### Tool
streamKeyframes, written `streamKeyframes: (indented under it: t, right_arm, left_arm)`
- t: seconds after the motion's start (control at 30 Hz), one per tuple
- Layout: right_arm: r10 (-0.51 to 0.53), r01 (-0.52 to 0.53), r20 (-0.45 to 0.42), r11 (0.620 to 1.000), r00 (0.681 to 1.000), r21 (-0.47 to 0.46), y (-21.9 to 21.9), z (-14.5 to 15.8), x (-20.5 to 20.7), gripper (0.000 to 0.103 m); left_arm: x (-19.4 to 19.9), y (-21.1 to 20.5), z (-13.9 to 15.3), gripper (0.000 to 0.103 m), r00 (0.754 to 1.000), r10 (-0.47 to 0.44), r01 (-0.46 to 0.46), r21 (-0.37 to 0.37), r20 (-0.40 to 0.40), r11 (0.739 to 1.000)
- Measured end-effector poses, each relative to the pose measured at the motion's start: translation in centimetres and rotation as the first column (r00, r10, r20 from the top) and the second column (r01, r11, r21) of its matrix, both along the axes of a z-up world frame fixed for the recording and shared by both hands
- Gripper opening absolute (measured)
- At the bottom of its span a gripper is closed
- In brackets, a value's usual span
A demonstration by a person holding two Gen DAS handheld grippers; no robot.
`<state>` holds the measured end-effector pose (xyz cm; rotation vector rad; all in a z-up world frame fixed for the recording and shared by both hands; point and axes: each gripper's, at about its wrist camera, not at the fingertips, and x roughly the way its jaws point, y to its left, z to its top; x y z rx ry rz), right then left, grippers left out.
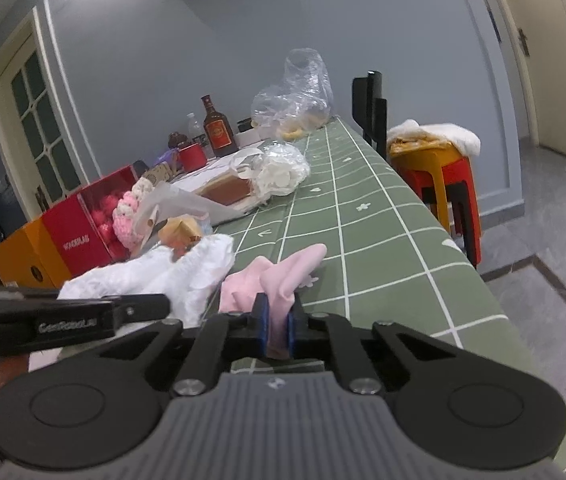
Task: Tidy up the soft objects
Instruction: 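Carry the white tissue and pink cloth over the orange-rimmed box with both grippers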
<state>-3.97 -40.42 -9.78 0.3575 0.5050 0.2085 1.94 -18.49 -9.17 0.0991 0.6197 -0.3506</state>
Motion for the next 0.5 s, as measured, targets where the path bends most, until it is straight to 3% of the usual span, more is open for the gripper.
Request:
streamKeyframes:
  t: [0.2,0.33,0.5]
  right_arm:
    - [-0.004,0.003,0.022,0.999,1.0,0.053,0.0,1.1,-0.6,0.005]
    - [-0.001,-0.002,0.055,0.998,0.999,0.06,0.3,2.4,-1.2,0.005]
    - [0.024,-0.031,0.091,0.996,0.996,0.083,0.9,3.7,-1.4,0.005]
  left_arm:
    - [-1.7,0.8,2.2,0.014,0.999,-0.052,0.053,-0.055,0.016,0.997]
    - [-2.5,2.1,3.5,0.014,0.996,-0.091,0.091,-0.13,0.008,0.987]
    - [-3.2,3.7,5.1,0.015,0.995,-0.091,0.096,-0.184,0.034,0.978]
